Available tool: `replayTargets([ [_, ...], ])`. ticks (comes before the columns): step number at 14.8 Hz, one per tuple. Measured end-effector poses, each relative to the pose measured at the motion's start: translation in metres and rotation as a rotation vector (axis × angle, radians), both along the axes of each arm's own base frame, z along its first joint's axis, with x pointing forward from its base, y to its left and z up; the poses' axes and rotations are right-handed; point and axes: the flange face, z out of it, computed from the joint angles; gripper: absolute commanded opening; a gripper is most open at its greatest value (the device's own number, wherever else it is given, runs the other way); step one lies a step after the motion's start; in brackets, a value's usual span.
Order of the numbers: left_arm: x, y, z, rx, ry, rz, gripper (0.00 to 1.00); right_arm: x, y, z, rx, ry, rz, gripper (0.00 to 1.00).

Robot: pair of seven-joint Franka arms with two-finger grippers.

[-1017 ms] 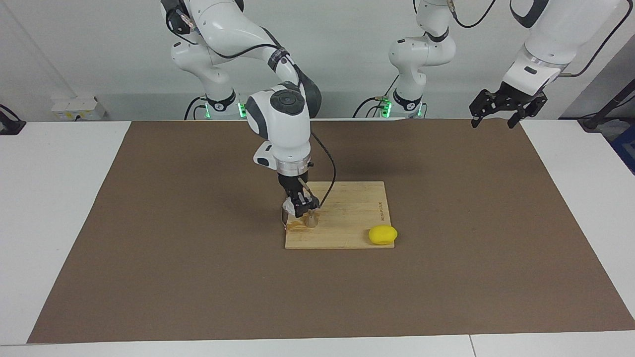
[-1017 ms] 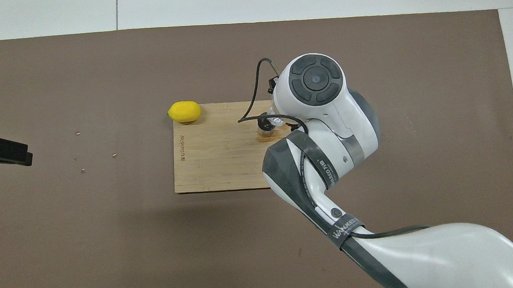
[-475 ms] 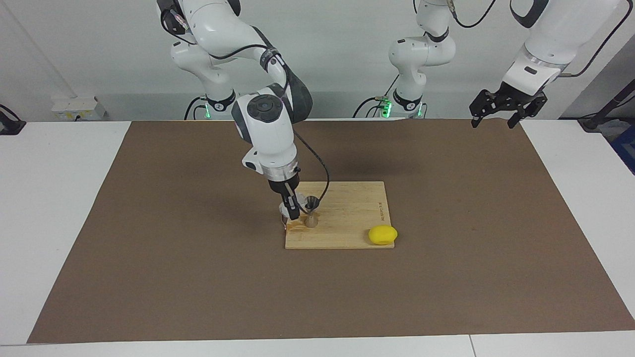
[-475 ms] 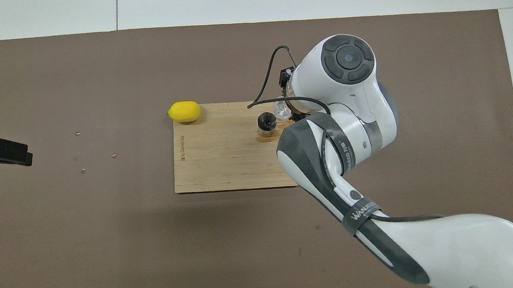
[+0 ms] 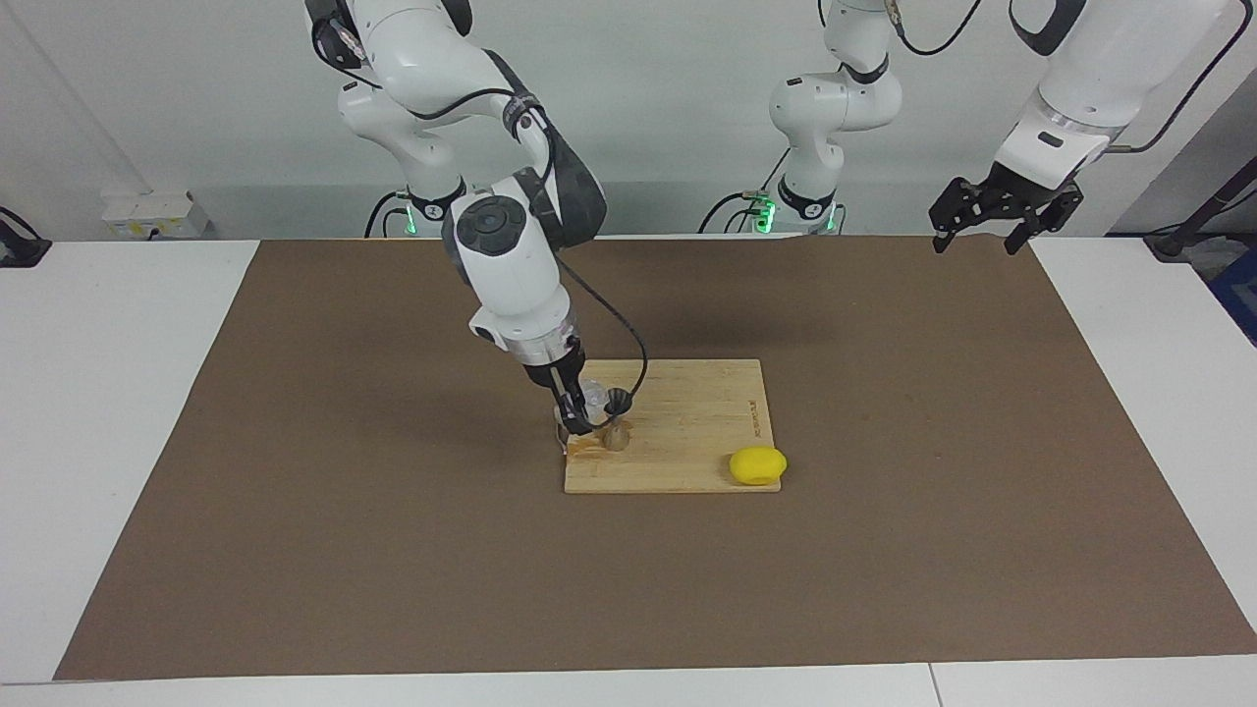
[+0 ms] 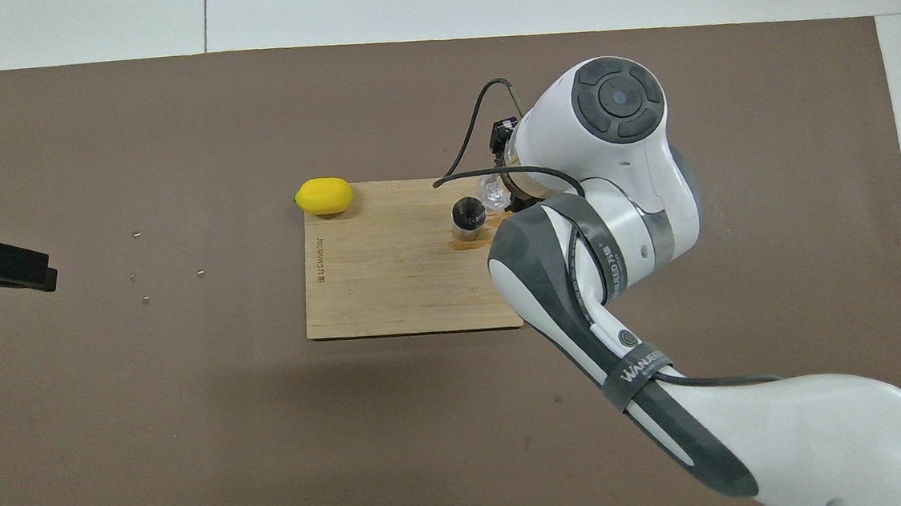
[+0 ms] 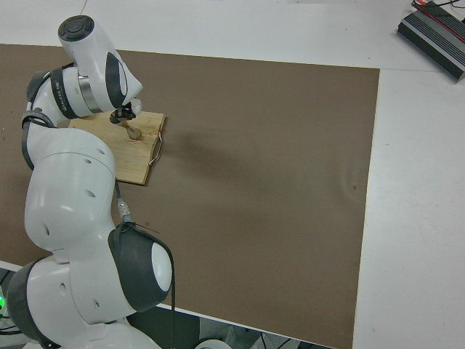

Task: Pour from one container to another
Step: 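Carry the glass cup back toward its starting spot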

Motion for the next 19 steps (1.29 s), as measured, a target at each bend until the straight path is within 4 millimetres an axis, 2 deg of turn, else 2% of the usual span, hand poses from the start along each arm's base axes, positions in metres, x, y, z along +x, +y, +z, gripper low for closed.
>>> replayTargets([
  [3, 0.000, 0.000, 0.000, 0.000, 0.000, 0.000, 1.00, 0.014, -0.034, -0.007, 0.089, 0.029, -0.021, 0.00],
  [8, 0.000, 0.000, 0.000, 0.000, 0.000, 0.000, 1.00, 0.022, -0.092, -0.035, 0.209, 0.090, -0.073, 0.00],
  [11, 0.000, 0.000, 0.000, 0.000, 0.000, 0.000, 1.00, 0.022, -0.128, -0.057, 0.272, 0.122, -0.103, 0.00],
  [15, 0.000, 0.000, 0.000, 0.000, 0.000, 0.000, 1.00, 0.016, -0.186, -0.087, 0.315, 0.133, -0.095, 0.00],
  [19, 0.000, 0.000, 0.000, 0.000, 0.000, 0.000, 1.00, 0.005, -0.227, -0.112, 0.367, 0.136, -0.065, 0.00],
])
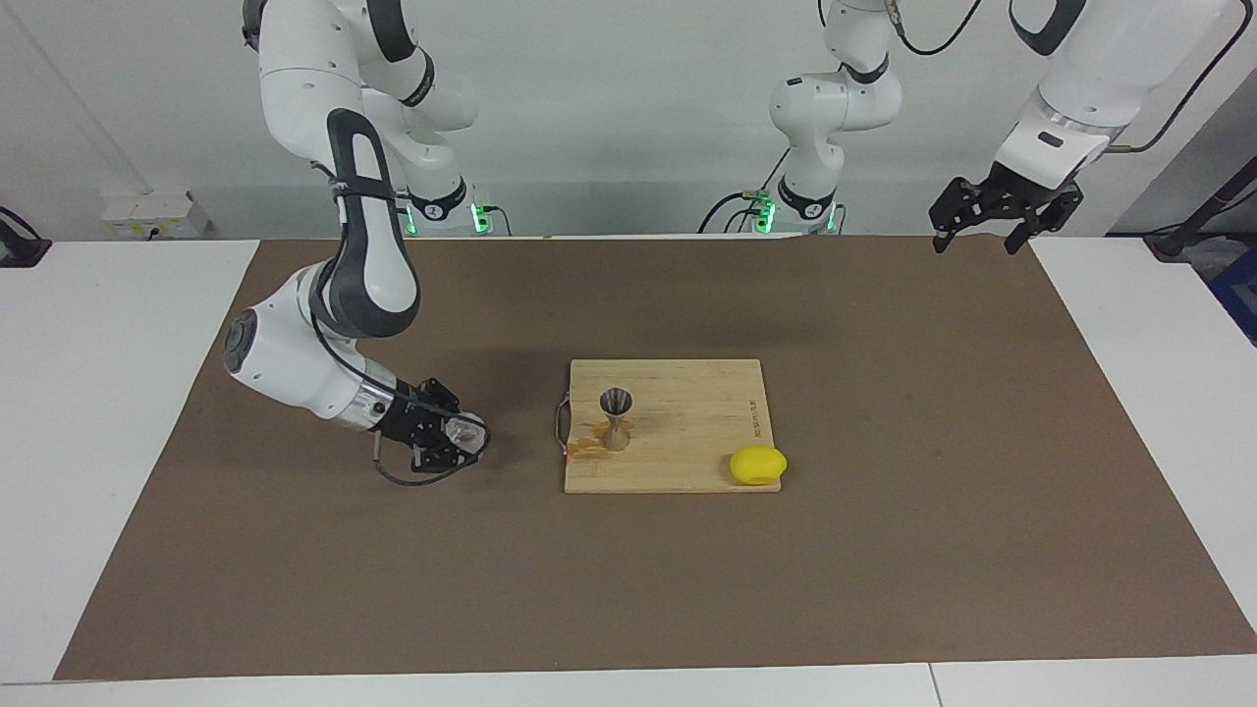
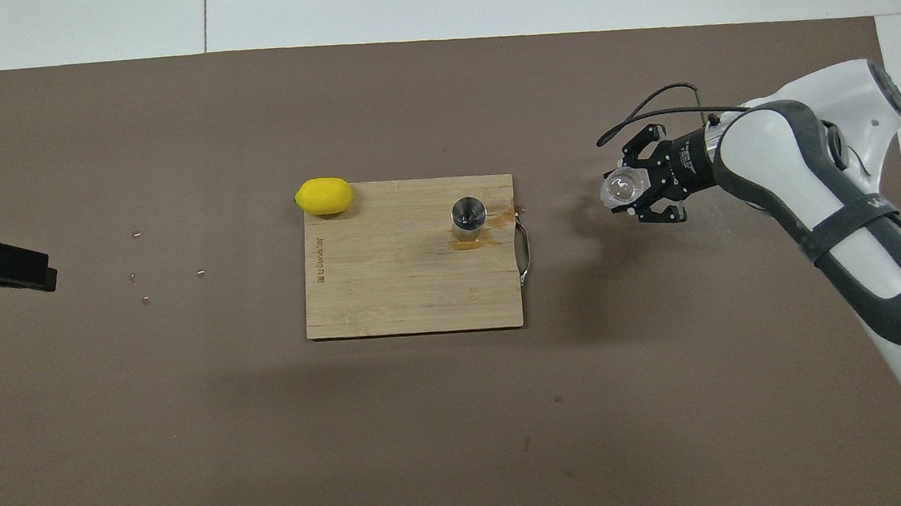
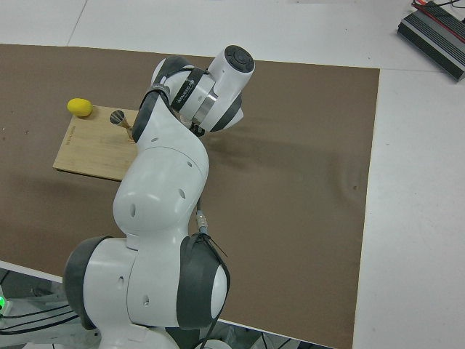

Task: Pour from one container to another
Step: 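Carry the glass cup back toward its starting spot, then lower the glass cup onto the table and open the right gripper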

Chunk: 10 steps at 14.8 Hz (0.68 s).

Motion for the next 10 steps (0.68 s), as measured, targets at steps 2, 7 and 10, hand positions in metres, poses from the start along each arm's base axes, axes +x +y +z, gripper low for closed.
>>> replayTargets([
  [2, 0.000, 0.000, 0.000, 0.000, 0.000, 0.000, 1.00, -0.008, -0.022, -0.011, 0.025, 0.003, 0.024, 0.00],
  [7, 0.000, 0.000, 0.000, 0.000, 0.000, 0.000, 1.00, -0.028, -0.067, -0.037, 0.083, -0.008, 0.063, 0.00],
  [10, 0.000, 0.000, 0.000, 0.000, 0.000, 0.000, 1.00, -0.036, -0.087, -0.045, 0.097, -0.031, 0.094, 0.00],
])
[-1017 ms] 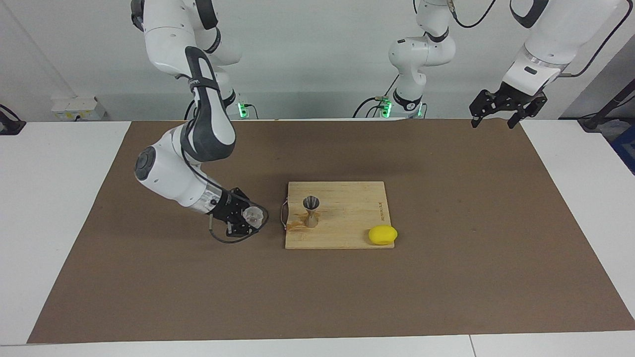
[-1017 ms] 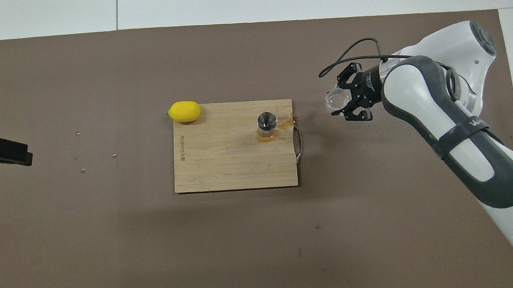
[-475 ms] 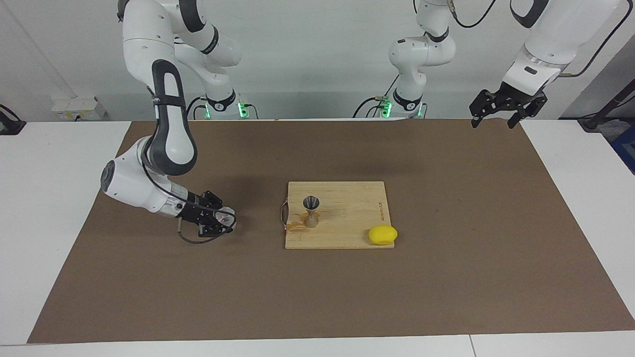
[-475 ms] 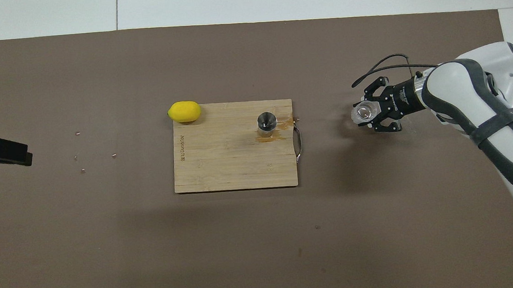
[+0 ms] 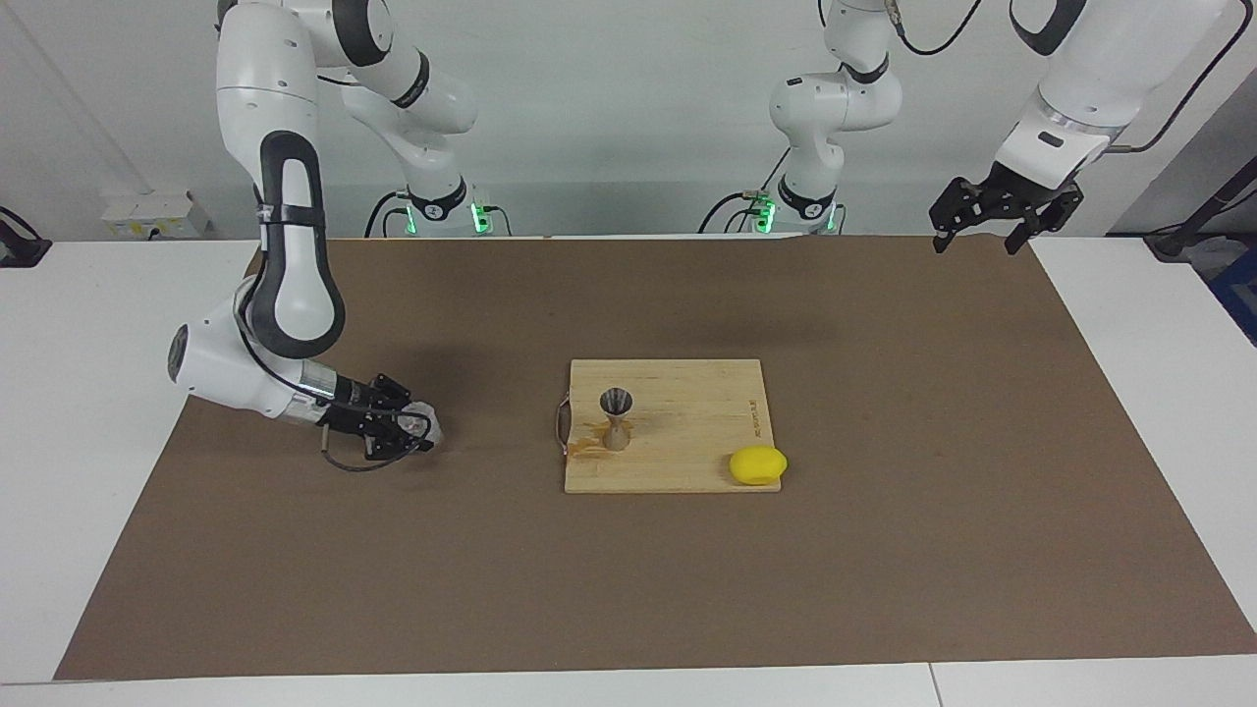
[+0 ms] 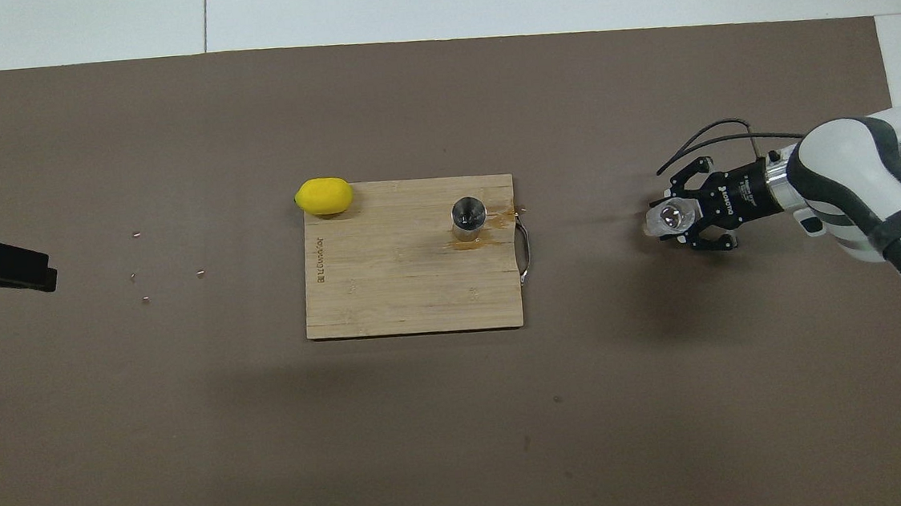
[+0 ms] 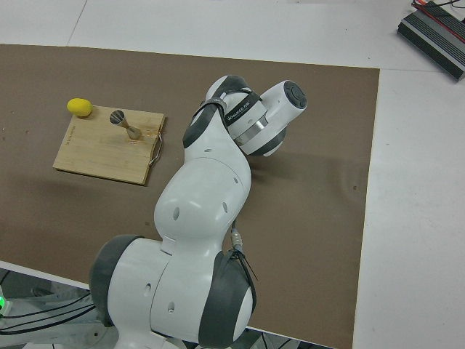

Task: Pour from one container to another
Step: 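Lower the glass cup onto the table and open the right gripper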

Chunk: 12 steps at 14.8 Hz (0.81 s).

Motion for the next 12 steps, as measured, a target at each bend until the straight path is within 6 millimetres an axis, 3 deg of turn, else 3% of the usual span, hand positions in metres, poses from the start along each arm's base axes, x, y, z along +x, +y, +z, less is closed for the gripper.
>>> replayTargets([
  [3, 0.000, 0.000, 0.000, 0.000, 0.000, 0.000, 1.00, -0.009, -0.021, -0.009, 0.012, -0.007, 0.007, 0.00],
  [7, 0.000, 0.000, 0.000, 0.000, 0.000, 0.000, 1.00, -0.019, -0.034, -0.018, 0.021, -0.007, 0.012, 0.00],
  [8, 0.000, 0.000, 0.000, 0.000, 0.000, 0.000, 1.00, -0.020, -0.036, -0.018, 0.024, -0.006, 0.007, 0.05],
  [9, 0.000, 0.000, 0.000, 0.000, 0.000, 0.000, 1.00, -0.020, -0.036, -0.018, 0.024, -0.006, 0.005, 0.14],
  [10, 0.000, 0.000, 0.000, 0.000, 0.000, 0.000, 1.00, -0.020, -0.037, -0.018, 0.024, -0.006, 0.005, 0.34],
  [11, 0.000, 0.000, 0.000, 0.000, 0.000, 0.000, 1.00, -0.020, -0.037, -0.018, 0.024, -0.005, 0.005, 0.62],
  [12, 0.000, 0.000, 0.000, 0.000, 0.000, 0.000, 1.00, -0.020, -0.037, -0.018, 0.024, -0.006, 0.005, 0.96],
])
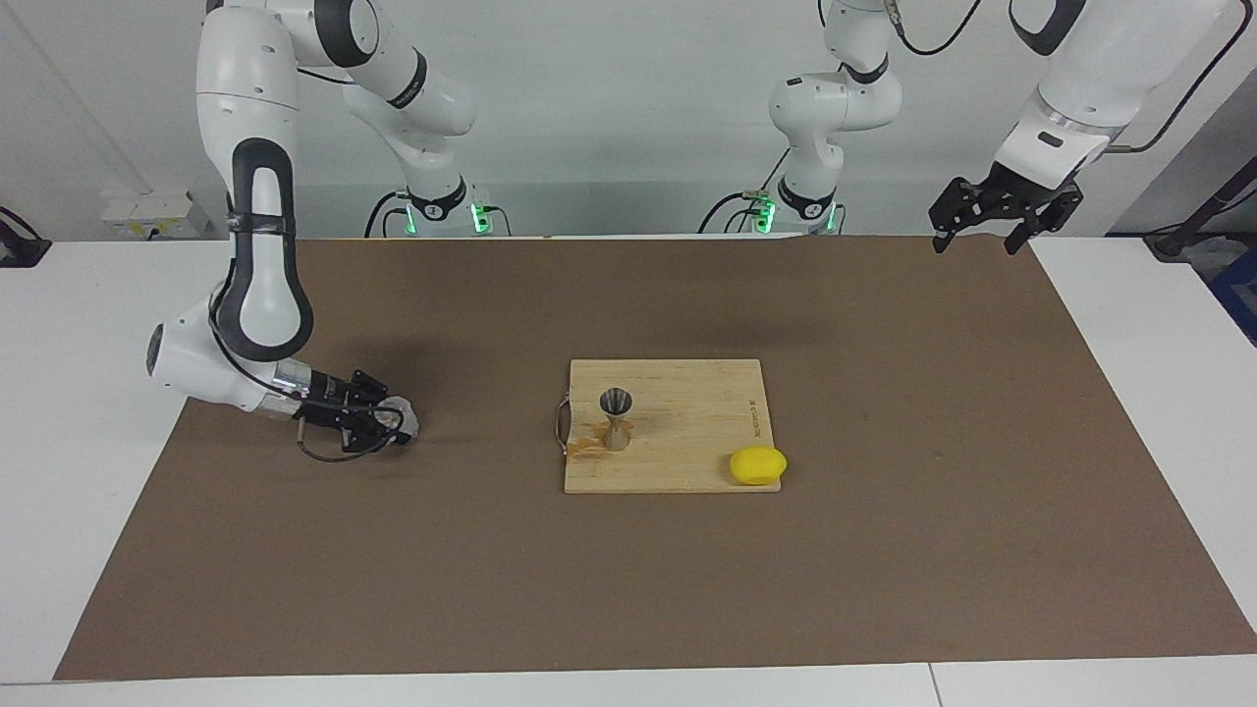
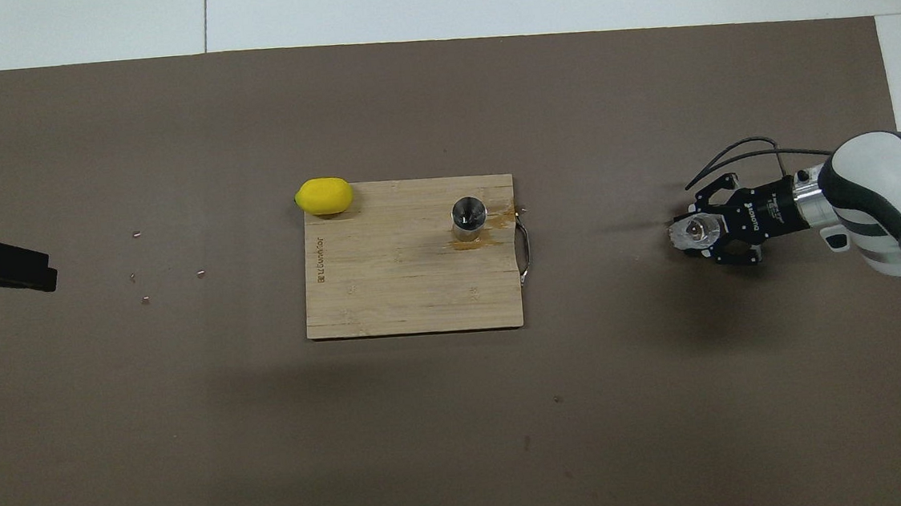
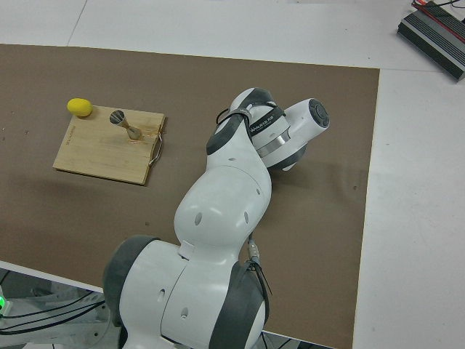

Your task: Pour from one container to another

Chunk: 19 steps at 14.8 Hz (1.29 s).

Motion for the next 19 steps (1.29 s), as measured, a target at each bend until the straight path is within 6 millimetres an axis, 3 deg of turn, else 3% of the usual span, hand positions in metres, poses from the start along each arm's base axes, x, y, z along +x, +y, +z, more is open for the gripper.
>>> replayTargets([
  [1, 0.000, 0.000, 0.000, 0.000, 0.000, 0.000, 1.00, 0.000, -0.001, 0.000, -0.003, -0.002, -0.003, 1.00],
  [6, 0.000, 0.000, 0.000, 0.000, 0.000, 0.000, 1.00, -0.001, -0.010, 0.009, -0.065, -0.024, 0.023, 1.00],
  [14, 0.000, 0.000, 0.000, 0.000, 0.000, 0.000, 1.00, -0.006, -0.016, 0.086, -0.268, -0.105, 0.196, 1.00],
  [16, 0.000, 0.000, 0.000, 0.000, 0.000, 0.000, 1.00, -0.010, -0.002, 0.105, -0.306, -0.104, 0.276, 1.00],
  [19, 0.000, 0.000, 0.000, 0.000, 0.000, 0.000, 1.00, -0.009, 0.044, 0.122, -0.350, -0.135, 0.410, 1.00],
])
